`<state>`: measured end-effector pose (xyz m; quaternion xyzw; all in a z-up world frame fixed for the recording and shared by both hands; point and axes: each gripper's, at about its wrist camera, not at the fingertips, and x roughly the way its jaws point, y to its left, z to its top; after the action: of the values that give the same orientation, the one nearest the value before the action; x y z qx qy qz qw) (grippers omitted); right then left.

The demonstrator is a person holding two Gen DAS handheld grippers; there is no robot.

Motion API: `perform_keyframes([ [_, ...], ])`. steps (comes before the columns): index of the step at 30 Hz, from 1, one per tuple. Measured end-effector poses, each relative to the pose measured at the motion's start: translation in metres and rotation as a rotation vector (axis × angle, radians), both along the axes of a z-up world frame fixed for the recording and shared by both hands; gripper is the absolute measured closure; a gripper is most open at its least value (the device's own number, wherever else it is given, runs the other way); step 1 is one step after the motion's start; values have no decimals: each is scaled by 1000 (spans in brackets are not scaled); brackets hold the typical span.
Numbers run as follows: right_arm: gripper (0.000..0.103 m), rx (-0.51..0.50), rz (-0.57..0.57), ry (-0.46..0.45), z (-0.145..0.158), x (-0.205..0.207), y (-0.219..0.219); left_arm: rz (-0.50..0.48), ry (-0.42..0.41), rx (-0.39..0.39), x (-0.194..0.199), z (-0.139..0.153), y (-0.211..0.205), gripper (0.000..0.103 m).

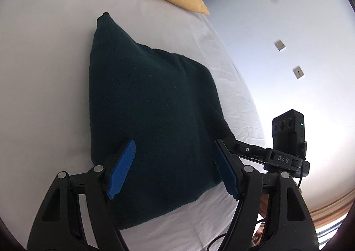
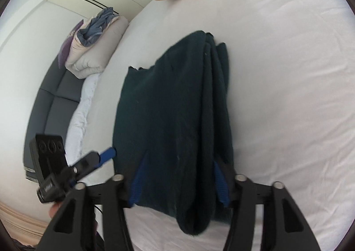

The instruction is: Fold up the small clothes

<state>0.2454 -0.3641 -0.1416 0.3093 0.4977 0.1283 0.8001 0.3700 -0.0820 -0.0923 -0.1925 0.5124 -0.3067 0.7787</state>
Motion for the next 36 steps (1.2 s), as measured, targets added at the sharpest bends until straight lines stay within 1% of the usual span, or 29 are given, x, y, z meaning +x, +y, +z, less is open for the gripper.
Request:
perform_keyframes([
  [1,80,-24,-5,7,-1,-2,0,-2,0,8,-2,-3,-3,33],
  [2,87,-40,-20,12,-2,-4,-4,-6,-7,18,-3,-2,-4,33],
  [4,91,-27,-46,12,-5,-8,-13,-17,-25,37,-6,2,-7,33],
  [5,91,-22,-58,8,-6,-10,-17,-21,-33,39,-11,-2,-19,33],
  [7,92,-10,-71,1,-9,-14,-22,-28,-53,59,-16,2,-22,33],
  [10,92,18,-89,-6,-19,-17,-29,-41,-67,86,-22,-1,-34,33],
  [12,93,35,-102,-4,-29,-14,-32,-51,-70,97,-25,-12,-37,33],
  [14,95,55,-110,-19,-36,-17,-34,-63,-61,104,-37,-29,-56,33],
  [17,94,96,-115,-40,-38,-21,-37,-56,-70,87,-39,-30,-57,33],
  [18,94,105,-117,-41,-37,-22,-38,-45,-76,75,-40,-26,-54,33],
  [20,91,87,-117,-48,-31,-25,-35,-17,-114,69,-37,-17,-52,33],
  [21,88,73,-113,-51,-28,-25,-32,0,-149,83,-36,-10,-49,33],
  [23,87,38,-104,-54,-26,-25,-28,9,-178,120,-29,-2,-49,33],
  [25,86,32,-110,-50,-26,-24,-28,6,-166,173,-21,-8,-52,33],
  [27,86,27,-113,-52,-26,-24,-26,-18,-112,261,-8,-31,-59,33],
  [29,86,-5,-101,-60,-23,-22,-22,-3,-111,284,-4,-43,-58,33],
  [31,83,-27,-91,-69,-19,-20,-18,6,-111,280,-5,-47,-56,33],
  [33,82,-39,-92,-67,-18,-21,-18,-3,-115,289,-5,-47,-56,33],
  [35,75,-48,-91,-74,-11,-24,-17,-4,-118,283,-6,-45,-55,33],
  [36,68,-61,-93,-85,-5,-26,-16,6,-120,271,-7,-42,-50,33],
])
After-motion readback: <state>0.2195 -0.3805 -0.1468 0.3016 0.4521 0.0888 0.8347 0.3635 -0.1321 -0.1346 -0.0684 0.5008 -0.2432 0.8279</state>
